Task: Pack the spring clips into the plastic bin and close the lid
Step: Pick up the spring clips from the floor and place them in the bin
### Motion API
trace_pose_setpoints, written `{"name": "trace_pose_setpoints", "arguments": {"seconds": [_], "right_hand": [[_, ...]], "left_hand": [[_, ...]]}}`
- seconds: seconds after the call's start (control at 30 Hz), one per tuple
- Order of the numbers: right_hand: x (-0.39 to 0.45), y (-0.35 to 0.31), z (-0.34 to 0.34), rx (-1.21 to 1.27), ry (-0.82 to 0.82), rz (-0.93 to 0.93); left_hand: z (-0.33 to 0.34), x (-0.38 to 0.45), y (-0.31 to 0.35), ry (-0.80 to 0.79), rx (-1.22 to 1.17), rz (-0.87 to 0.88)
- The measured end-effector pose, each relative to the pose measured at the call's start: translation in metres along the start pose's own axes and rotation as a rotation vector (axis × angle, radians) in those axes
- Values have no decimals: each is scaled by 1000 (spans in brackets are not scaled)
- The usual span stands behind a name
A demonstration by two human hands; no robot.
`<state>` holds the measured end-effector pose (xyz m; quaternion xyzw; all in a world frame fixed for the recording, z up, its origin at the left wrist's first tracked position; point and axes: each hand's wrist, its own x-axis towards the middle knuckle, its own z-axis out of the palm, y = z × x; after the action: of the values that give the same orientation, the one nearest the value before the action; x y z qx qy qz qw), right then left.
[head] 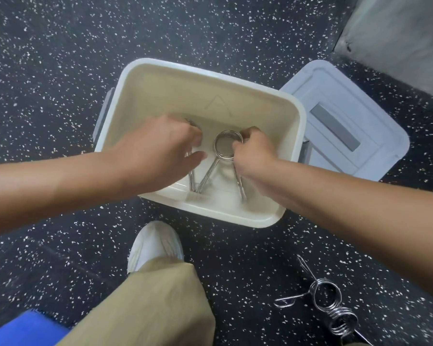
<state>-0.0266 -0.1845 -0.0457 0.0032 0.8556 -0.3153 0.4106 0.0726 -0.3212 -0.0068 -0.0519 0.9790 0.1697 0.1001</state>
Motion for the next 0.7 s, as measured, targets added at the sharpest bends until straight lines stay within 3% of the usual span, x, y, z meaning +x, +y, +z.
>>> {"name": "trace_pose_setpoints", "arguments": {"seconds": [0.23, 0.57, 0.7], "right_hand": [[-8, -2, -1, -160, 19, -15], [-44, -16, -27, -360, -180, -124], [-65, -18, -46, -306, -246, -146]], "left_hand": [[1, -4, 2, -3, -20, -1], [-9, -2, 20, -5, -24, 46], [-12, -3, 37, 4, 19, 78]]}}
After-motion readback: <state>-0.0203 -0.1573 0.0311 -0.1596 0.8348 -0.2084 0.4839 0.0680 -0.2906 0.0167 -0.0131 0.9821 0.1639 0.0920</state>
